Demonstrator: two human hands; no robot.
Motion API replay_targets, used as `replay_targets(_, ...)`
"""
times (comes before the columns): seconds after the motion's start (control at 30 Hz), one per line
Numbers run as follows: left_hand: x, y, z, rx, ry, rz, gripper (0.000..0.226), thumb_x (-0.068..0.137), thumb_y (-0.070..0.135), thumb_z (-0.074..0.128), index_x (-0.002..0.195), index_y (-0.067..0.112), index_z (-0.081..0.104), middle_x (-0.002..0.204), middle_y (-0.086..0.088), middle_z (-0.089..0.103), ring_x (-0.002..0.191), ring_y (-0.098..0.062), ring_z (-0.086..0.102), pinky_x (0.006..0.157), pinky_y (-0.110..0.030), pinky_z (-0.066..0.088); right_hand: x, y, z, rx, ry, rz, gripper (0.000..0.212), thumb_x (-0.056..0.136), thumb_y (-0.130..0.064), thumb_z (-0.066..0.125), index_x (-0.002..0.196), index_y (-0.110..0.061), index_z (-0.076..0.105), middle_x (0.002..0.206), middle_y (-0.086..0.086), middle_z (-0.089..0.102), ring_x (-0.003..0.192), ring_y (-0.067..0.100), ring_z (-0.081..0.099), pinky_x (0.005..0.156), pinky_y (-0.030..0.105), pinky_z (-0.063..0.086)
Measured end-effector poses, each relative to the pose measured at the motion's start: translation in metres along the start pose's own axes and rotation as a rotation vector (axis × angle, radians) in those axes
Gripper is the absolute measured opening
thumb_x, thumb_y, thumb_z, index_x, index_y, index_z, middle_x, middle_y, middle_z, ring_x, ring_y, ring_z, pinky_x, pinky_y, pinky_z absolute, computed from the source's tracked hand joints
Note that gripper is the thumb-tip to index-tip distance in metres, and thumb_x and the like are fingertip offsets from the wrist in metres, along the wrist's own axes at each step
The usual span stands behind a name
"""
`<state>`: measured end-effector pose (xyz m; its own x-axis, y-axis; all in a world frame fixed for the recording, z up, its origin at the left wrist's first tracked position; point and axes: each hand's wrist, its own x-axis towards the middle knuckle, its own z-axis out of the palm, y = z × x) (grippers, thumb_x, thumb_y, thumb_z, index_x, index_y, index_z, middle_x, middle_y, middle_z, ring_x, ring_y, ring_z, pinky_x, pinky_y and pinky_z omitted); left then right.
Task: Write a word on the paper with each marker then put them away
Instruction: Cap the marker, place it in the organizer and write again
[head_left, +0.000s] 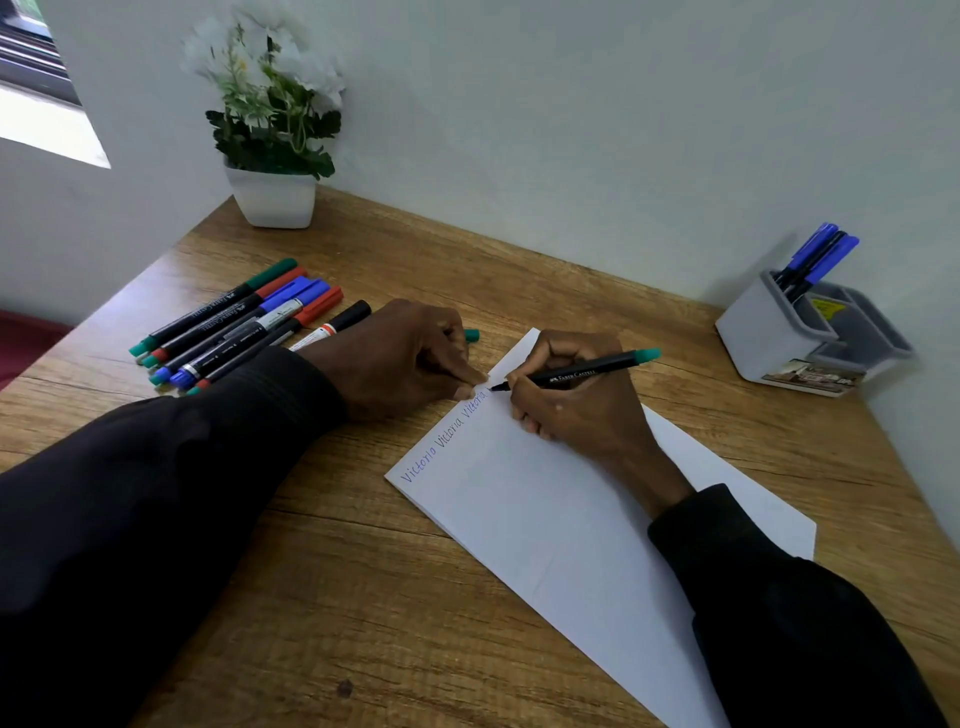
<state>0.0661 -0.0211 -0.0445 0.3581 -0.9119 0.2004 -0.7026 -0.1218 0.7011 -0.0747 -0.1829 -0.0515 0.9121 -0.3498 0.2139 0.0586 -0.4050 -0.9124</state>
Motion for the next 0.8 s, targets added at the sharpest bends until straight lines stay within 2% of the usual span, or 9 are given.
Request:
replay_targets(0.1,-0.0004,-0.0002,0.0001,0.003,0.008,-0.004,0.044,0.08,0.017,0.077,0.073,0.05,0.049,0.076,0.022,0.055,0.083,0.017,0.053,0.068,0.0,0.042,-0.0003,-0.0005,0.0006,0.0,0.016,0.013,0.041,0.08,0.019,0.065,0.061,-0.017,0.066,0.056,-0.007,0.068,0.041,0.012,0.06,0.041,0.019,0.044)
replay_targets(0.2,-0.0005,0.0002,-0.0005,-0.004,0.002,-0.007,0.043,0.08,0.018,0.077,0.072,0.05,0.049,0.079,0.022,0.056,0.088,0.013,0.054,0.071,-0.003,0.045,-0.0005,0.0002,0.0009,0.006,0.023,0.01,0.037,0.082,0.018,0.066,0.063,-0.014,0.068,0.056,-0.002,0.068,0.041,0.013,0.06,0.042,0.019,0.044)
replay_targets(0.33,-0.0004,0.0019,-0.0015,-0.003,-0.024,-0.011,0.04,0.081,0.019,0.075,0.073,0.049,0.05,0.081,0.023,0.055,0.088,-0.001,0.06,0.073,-0.013,0.051,-0.0016,0.0002,0.0014,0.024,0.023,0.004,0.029,0.088,0.014,0.067,0.07,-0.008,0.071,0.058,0.003,0.068,0.043,0.016,0.061,0.042,0.02,0.045)
replay_targets(0.4,-0.0008,0.0027,-0.002,0.0,-0.029,-0.013,0.038,0.082,0.02,0.075,0.073,0.048,0.05,0.082,0.023,0.056,0.089,-0.003,0.06,0.075,-0.019,0.053,-0.0016,0.0013,0.0015,0.031,0.027,0.001,0.027,0.089,0.013,0.067,0.071,-0.007,0.071,0.059,0.008,0.068,0.043,0.017,0.06,0.042,0.021,0.045)
replay_targets(0.5,-0.0014,0.0022,-0.002,-0.003,-0.031,-0.005,0.038,0.082,0.021,0.075,0.072,0.049,0.051,0.084,0.022,0.057,0.087,-0.003,0.06,0.072,-0.015,0.053,-0.0008,0.0038,0.0012,0.043,0.053,0.005,0.032,0.089,0.014,0.066,0.068,-0.011,0.069,0.058,0.014,0.068,0.041,0.021,0.06,0.041,0.023,0.046)
replay_targets(0.67,-0.0012,0.0018,-0.0024,0.001,-0.044,-0.021,0.039,0.082,0.02,0.074,0.071,0.05,0.051,0.086,0.021,0.058,0.086,-0.003,0.059,0.069,-0.014,0.052,0.0004,0.0043,0.0009,0.011,0.054,0.032,0.031,0.086,0.012,0.068,0.067,-0.012,0.07,0.057,0.011,0.069,0.042,0.021,0.062,0.041,0.023,0.046)
replay_targets(0.8,-0.0009,0.0021,-0.0019,-0.015,-0.04,-0.032,0.039,0.082,0.021,0.074,0.072,0.05,0.05,0.082,0.022,0.056,0.082,0.0,0.058,0.067,-0.014,0.05,0.0001,0.0052,0.0009,0.01,0.068,0.041,0.023,0.084,0.014,0.066,0.067,-0.001,0.067,0.057,0.015,0.067,0.041,0.022,0.061,0.04,0.025,0.047)
